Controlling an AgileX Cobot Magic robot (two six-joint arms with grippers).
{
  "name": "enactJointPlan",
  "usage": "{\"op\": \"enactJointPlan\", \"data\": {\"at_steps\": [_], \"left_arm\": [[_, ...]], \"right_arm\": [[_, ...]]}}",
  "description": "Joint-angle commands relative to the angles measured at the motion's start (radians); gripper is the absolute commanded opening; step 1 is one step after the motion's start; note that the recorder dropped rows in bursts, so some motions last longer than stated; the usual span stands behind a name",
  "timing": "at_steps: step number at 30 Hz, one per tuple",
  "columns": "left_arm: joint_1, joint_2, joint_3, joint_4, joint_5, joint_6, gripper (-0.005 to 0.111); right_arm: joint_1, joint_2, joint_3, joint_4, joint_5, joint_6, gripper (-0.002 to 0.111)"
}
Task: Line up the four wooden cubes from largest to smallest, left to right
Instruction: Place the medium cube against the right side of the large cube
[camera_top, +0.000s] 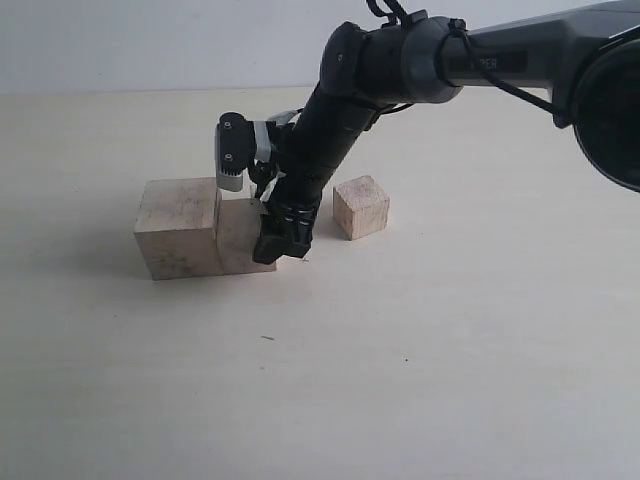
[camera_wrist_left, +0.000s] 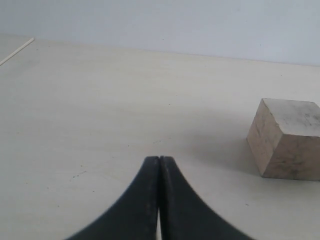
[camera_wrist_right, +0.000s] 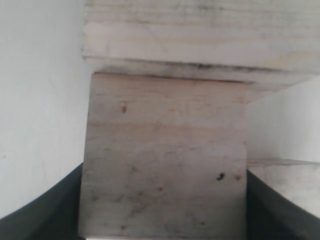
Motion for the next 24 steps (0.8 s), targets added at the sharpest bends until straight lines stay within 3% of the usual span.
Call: {"op": "enactJointPlan", "data": {"at_steps": [1,17,24], "left_arm": [[-0.007,-0.006,0.001,-0.006,-0.012,0.004,0.000],[-0.007,-0.006,0.001,-0.006,-0.012,0.002,0.000],[-0.007,-0.006,0.001,-0.006,-0.012,0.002,0.000]], "right_arm": [[0.000,0.014,0.007,-0.007,-0.072,0.038,0.060],[0.000,0.014,0.007,0.000,-0.059,0.047,0.066],[0.000,0.014,0.007,0.000,-0.068,0.051,0.080]]}}
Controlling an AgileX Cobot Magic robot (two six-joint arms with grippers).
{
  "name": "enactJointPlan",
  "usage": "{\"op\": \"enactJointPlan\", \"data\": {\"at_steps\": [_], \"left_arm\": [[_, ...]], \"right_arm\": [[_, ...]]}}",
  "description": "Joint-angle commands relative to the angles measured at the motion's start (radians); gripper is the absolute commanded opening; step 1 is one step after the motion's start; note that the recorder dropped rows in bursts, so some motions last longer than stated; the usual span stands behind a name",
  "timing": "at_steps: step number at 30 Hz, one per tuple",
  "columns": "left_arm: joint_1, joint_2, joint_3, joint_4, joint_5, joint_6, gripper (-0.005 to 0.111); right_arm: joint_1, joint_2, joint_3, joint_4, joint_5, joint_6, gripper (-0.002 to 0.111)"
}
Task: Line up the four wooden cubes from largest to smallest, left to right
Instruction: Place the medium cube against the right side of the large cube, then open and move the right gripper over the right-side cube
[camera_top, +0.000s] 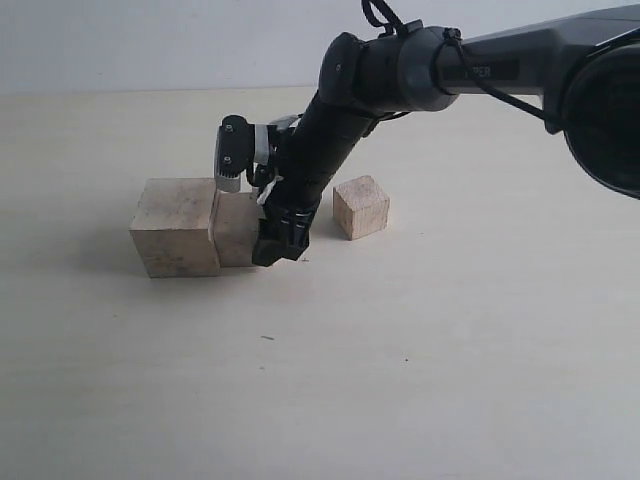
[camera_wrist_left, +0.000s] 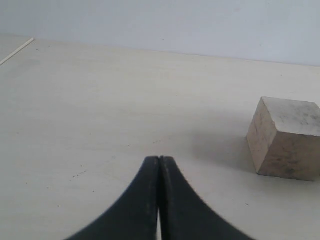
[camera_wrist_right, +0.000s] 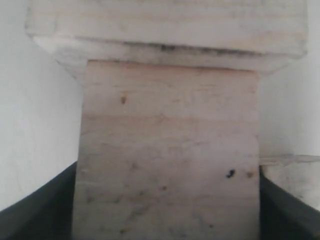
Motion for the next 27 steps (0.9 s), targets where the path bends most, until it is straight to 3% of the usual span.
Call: {"op": "enactJointPlan", "data": {"at_steps": [1,7,17,21,27], "left_arm": [[-0.007,-0.006,0.001,-0.006,-0.012,0.002,0.000],[-0.007,-0.006,0.001,-0.006,-0.012,0.002,0.000],[-0.007,-0.006,0.001,-0.006,-0.012,0.002,0.000],[-0.007,-0.006,0.001,-0.006,-0.012,0.002,0.000],[-0.007,-0.006,0.001,-0.006,-0.012,0.002,0.000]], "right_arm": [[0.000,-0.002,0.005,0.000,-0.019,0.019,0.082],[0.000,-0.051,0.005,-0.003,0.006,0.088,0.091],[0.000,-0.229,0.005,-0.074,0.193,0.248,0.091],[0.000,-0.287,0.005,-0.285,0.174,0.527,0.091],[0.000,-0.308,0.005,-0.591,0.219,1.140,0.091]]}}
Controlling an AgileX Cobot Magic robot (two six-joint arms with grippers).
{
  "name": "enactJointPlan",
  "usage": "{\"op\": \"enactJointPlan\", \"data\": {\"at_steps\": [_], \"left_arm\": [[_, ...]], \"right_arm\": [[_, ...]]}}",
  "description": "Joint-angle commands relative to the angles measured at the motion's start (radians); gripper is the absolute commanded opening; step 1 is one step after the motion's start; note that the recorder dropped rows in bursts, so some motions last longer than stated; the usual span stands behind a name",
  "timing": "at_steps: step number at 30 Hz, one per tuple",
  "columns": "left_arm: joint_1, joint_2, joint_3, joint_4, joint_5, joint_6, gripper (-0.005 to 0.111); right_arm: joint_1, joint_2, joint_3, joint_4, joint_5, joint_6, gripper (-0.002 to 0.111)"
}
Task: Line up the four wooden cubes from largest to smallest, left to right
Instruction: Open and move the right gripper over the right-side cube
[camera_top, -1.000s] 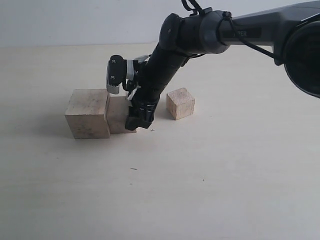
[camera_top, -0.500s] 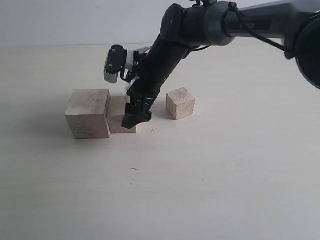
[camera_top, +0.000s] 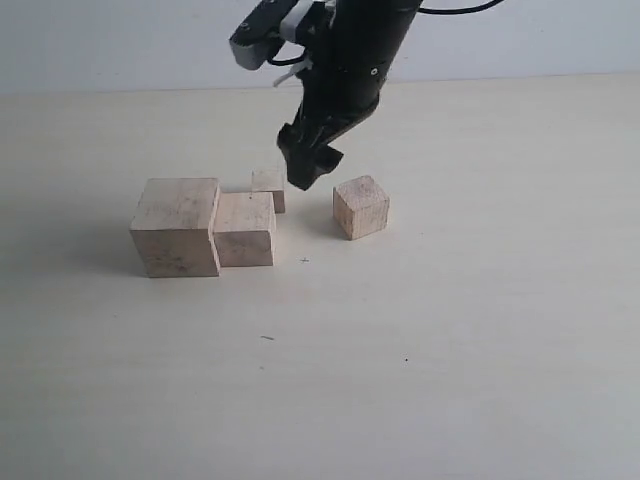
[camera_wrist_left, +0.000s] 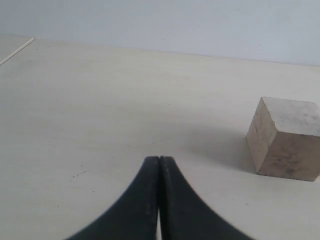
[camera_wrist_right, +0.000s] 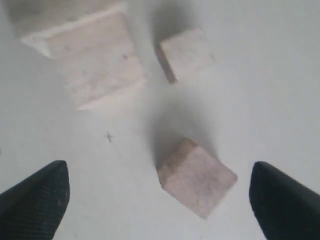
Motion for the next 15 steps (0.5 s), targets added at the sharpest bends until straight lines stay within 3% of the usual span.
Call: {"op": "enactJointPlan", "data": {"at_steps": [1,15], "left_arm": [[-0.007,-0.006,0.001,-0.006,-0.012,0.002,0.000],[-0.007,-0.006,0.001,-0.006,-0.012,0.002,0.000]], "right_arm": [[0.000,-0.005,0.003,-0.193,0.037,0.428,0.091],[-0.009,0.103,0.003,-0.198,0.075,0.565,0.091]]}}
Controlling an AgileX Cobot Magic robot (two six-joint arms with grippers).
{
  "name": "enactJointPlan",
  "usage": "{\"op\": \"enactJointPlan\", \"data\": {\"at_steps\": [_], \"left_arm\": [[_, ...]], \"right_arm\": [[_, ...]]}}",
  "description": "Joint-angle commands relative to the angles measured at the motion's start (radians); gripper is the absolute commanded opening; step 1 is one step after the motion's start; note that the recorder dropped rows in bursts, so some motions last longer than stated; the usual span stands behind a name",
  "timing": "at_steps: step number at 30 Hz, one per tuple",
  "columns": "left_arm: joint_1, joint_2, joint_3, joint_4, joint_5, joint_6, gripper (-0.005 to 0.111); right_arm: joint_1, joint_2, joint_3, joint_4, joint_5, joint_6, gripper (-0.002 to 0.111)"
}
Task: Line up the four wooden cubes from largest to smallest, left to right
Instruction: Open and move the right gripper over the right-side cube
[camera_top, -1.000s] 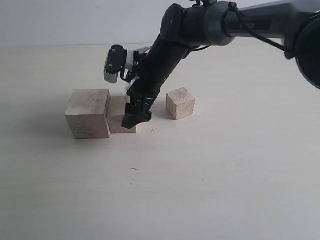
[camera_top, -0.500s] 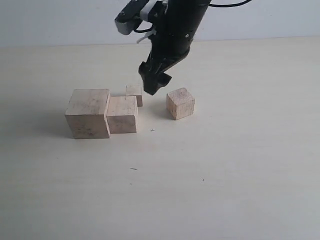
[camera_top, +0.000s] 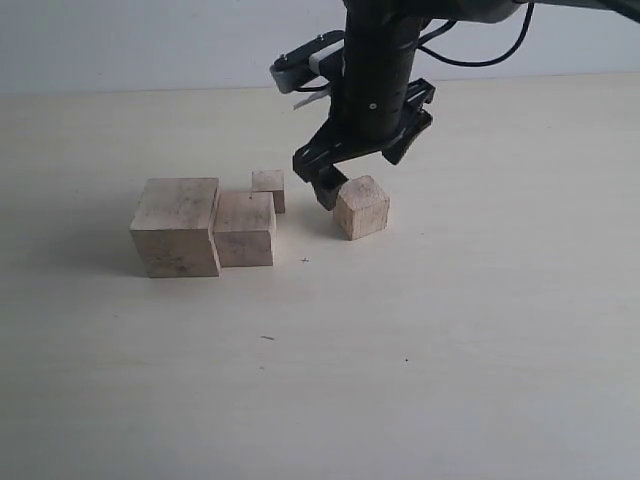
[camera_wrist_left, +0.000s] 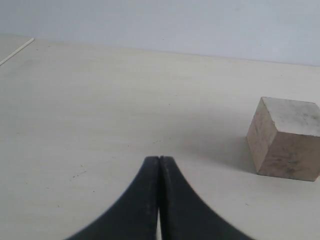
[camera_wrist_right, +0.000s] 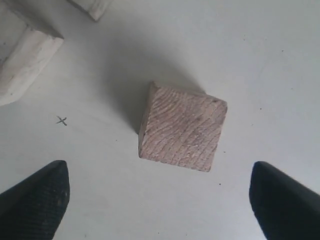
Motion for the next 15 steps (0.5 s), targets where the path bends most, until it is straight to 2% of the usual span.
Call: {"op": "enactJointPlan", "data": {"at_steps": [1,7,10,12,15], "left_arm": [[-0.007,-0.006,0.001,-0.006,-0.012,0.002,0.000],[-0.007,-0.006,0.001,-0.006,-0.012,0.002,0.000],[-0.007,-0.006,0.001,-0.006,-0.012,0.002,0.000],[-0.007,-0.006,0.001,-0.006,-0.012,0.002,0.000],[-0.007,-0.006,0.001,-0.006,-0.012,0.002,0.000]], "right_arm": [[-0.009,0.025,0.003,-0.011,0.013,0.080,0.091],[-0.039,0.064,0.003,-0.029,-0.003,0.140,0.091],[-0.053,0.078,0.003,-0.020,-0.018,0.145,0.087],[-0.061,0.087,0.003,-0.013,-0.020,0.145,0.080],[-0.068,0.109,0.003,0.009,-0.031,0.145,0.063]]}}
